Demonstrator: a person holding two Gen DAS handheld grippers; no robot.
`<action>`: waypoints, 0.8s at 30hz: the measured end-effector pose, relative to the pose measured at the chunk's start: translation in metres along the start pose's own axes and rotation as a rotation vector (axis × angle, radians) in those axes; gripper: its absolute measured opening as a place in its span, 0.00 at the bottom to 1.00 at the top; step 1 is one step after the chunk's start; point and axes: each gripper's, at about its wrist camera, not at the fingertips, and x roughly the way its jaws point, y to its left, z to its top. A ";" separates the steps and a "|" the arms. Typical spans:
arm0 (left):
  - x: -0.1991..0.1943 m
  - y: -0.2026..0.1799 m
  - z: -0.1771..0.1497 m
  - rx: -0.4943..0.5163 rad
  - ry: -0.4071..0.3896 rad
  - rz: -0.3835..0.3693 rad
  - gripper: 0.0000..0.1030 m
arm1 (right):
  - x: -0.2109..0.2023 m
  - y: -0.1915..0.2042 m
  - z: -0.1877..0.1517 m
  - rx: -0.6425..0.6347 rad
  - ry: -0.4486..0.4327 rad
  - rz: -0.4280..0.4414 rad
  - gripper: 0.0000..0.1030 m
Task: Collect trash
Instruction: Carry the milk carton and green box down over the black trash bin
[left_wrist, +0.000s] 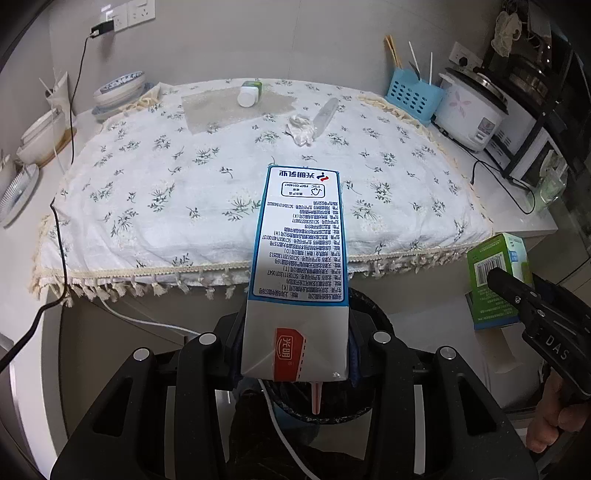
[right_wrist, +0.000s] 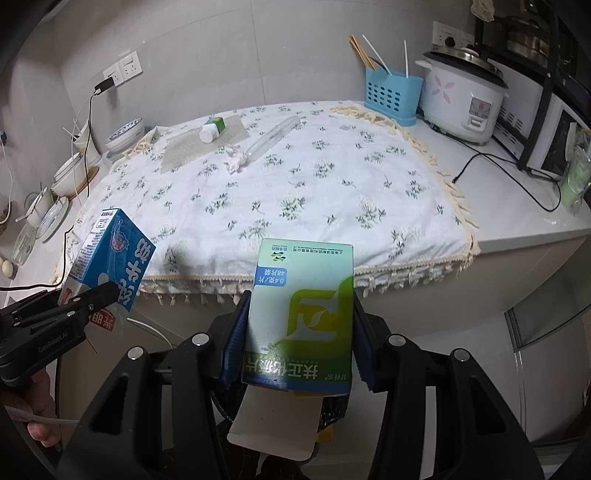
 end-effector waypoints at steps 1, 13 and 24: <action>0.001 -0.001 -0.004 0.004 0.003 -0.003 0.39 | 0.001 0.000 -0.004 0.001 0.009 -0.001 0.46; 0.035 -0.014 -0.041 0.072 0.080 -0.042 0.39 | 0.031 -0.001 -0.044 0.008 0.109 -0.018 0.46; 0.079 -0.023 -0.057 0.154 0.145 -0.046 0.39 | 0.058 0.008 -0.072 -0.030 0.157 -0.023 0.46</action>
